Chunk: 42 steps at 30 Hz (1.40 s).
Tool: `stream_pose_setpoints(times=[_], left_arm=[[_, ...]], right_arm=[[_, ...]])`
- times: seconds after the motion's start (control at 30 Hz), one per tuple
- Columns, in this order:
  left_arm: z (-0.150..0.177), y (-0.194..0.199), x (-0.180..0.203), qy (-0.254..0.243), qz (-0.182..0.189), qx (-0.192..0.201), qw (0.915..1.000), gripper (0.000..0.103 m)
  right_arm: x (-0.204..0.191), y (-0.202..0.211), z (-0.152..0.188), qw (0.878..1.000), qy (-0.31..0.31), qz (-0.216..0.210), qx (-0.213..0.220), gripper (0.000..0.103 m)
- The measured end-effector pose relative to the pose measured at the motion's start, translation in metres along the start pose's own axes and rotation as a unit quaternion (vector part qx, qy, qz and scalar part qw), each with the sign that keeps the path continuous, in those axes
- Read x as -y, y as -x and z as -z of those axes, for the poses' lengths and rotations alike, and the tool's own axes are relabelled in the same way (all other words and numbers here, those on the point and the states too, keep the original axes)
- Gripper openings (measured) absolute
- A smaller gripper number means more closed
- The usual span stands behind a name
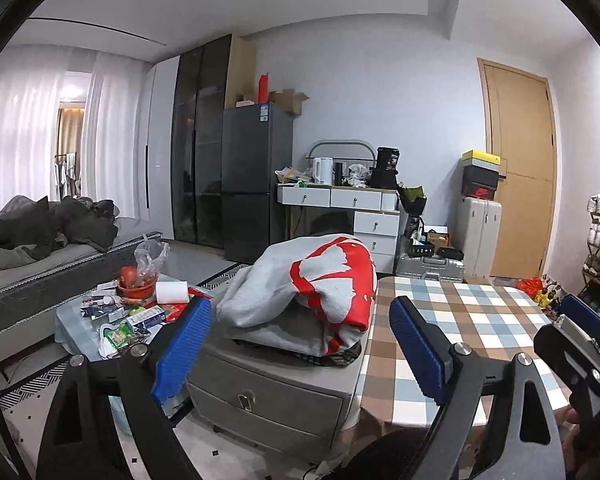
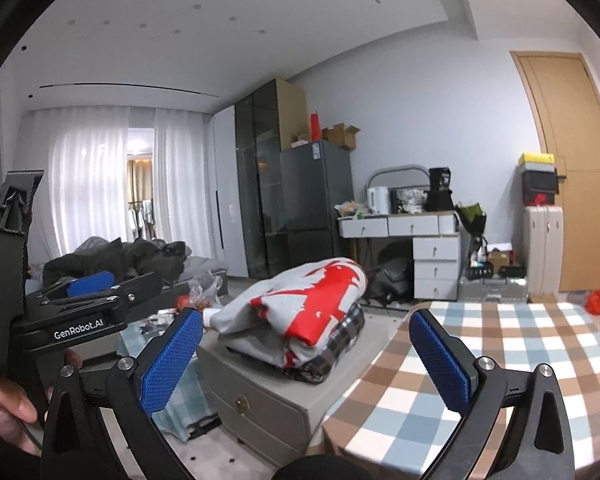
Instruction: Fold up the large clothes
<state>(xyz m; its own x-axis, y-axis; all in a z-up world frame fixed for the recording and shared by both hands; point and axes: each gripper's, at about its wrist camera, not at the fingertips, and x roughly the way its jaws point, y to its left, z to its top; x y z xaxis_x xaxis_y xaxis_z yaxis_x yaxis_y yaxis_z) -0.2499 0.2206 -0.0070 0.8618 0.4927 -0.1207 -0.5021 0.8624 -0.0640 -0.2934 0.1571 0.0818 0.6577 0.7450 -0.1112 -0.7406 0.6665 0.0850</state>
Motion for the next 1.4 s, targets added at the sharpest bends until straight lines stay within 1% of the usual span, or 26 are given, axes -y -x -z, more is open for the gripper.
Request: stream_pose_setpoints(times=[0.17,0.43,0.83,1.13,1.4], left_arm=[[0.004,0.004,0.001,0.003,-0.009,0.012,0.9999,0.088],[0.012,0.008,0.005,0.011,-0.009,0.011,0.9998,0.088],[0.012,0.015,0.015,-0.001,-0.007,0.002,1.0000,0.088],[0.009,0.018,0.017,-0.005,-0.001,-0.001,1.0000,0.088],[0.009,0.018,0.020,-0.006,0.005,-0.006,1.0000,0.088]], right_arm=[[-0.007,0.004,0.001,1.000,0.001,-0.003,0.007,0.103],[-0.010,0.007,0.002,1.000,-0.001,-0.012,0.014,0.103],[-0.011,0.015,0.001,0.999,0.009,-0.018,0.026,0.103],[0.001,0.017,-0.001,0.999,-0.022,-0.023,0.023,0.103],[0.001,0.021,0.001,0.999,-0.023,-0.020,0.026,0.103]])
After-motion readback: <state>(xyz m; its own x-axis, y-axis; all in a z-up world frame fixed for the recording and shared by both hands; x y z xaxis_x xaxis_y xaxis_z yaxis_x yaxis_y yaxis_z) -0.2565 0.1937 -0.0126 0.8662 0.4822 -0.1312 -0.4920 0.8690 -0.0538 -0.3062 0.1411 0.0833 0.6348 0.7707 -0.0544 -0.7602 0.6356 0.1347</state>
